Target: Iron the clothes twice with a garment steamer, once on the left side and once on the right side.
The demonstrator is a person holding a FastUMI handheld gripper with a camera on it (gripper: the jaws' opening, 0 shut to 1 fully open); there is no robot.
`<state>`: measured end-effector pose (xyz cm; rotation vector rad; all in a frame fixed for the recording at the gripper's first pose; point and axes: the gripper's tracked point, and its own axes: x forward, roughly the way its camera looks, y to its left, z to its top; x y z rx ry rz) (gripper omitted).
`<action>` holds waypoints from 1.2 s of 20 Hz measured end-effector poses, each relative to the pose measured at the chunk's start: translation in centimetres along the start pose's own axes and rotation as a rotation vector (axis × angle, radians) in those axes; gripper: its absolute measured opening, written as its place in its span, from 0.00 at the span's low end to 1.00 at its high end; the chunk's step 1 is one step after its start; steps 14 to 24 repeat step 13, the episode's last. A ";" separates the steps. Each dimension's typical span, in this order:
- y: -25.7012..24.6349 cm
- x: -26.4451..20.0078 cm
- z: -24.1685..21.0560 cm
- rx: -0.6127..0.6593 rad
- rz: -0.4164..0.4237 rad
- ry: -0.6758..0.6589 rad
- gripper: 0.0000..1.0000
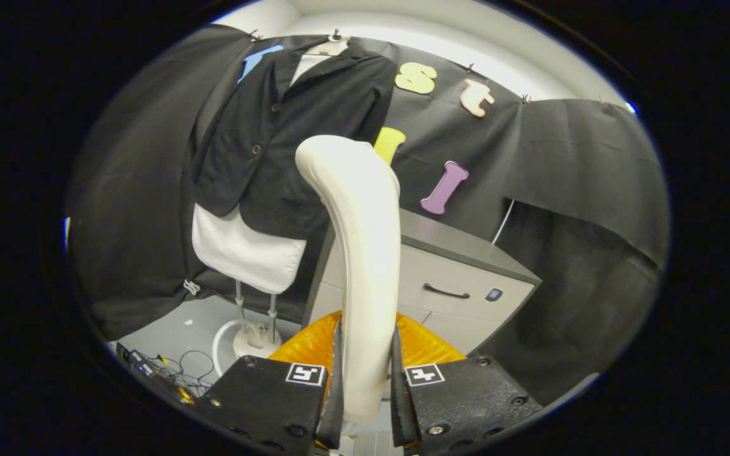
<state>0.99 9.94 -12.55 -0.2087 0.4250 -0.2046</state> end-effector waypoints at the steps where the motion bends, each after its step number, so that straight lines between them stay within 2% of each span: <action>1: -1.9 0.0 -0.9 0.008 -0.001 0.012 0.33; 6: -8.5 -0.5 -4.4 0.057 -0.018 0.062 0.33; 10: -10.9 -1.0 -6.8 0.090 -0.005 0.094 0.33; 24: -11.4 -1.4 -8.0 0.101 0.008 0.113 0.33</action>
